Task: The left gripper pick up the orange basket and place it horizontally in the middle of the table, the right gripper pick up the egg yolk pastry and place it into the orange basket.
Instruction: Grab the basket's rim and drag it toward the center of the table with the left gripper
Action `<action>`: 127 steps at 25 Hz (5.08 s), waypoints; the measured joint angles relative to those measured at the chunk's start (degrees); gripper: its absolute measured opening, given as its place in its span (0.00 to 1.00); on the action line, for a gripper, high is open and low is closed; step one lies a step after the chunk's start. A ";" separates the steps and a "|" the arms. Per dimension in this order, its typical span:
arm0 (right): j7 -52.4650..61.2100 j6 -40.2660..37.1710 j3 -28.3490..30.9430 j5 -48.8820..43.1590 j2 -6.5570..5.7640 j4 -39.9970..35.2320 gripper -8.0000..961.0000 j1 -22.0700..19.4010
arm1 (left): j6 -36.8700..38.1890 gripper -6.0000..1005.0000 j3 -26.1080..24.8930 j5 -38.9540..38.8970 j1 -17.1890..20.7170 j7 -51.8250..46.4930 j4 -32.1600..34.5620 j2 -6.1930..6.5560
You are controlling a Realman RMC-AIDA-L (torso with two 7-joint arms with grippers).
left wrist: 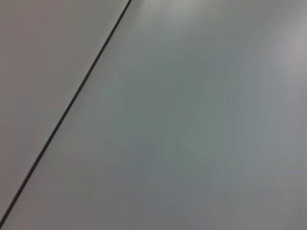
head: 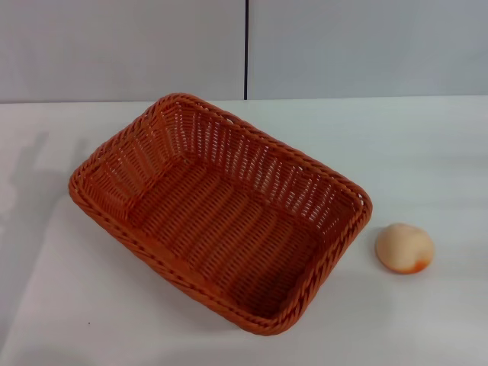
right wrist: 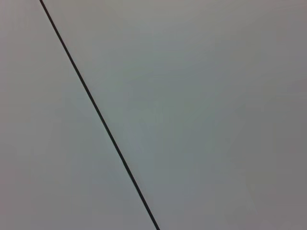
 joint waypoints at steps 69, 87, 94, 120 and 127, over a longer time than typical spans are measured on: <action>-0.58 0.72 0.71 0.19 0.50 0.38 0.76 -2.22 | -19.50 0.74 46.67 45.93 -13.33 -83.18 78.91 0.50; -0.55 1.88 0.61 -0.08 1.03 0.53 0.76 -2.31 | -27.29 0.74 57.22 51.77 -14.14 -88.05 72.78 0.16; -0.57 2.19 0.61 -0.08 1.03 0.53 0.76 -2.22 | -29.14 0.74 58.41 52.26 -14.66 -88.30 70.48 0.11; -0.63 3.23 0.69 0.28 1.03 0.52 0.76 -2.14 | -29.68 0.17 60.06 51.87 -14.63 -91.07 72.21 0.18; -0.64 3.42 0.71 0.23 1.03 0.53 0.76 -2.09 | -29.38 0.17 59.22 50.60 -14.03 -93.34 72.29 0.21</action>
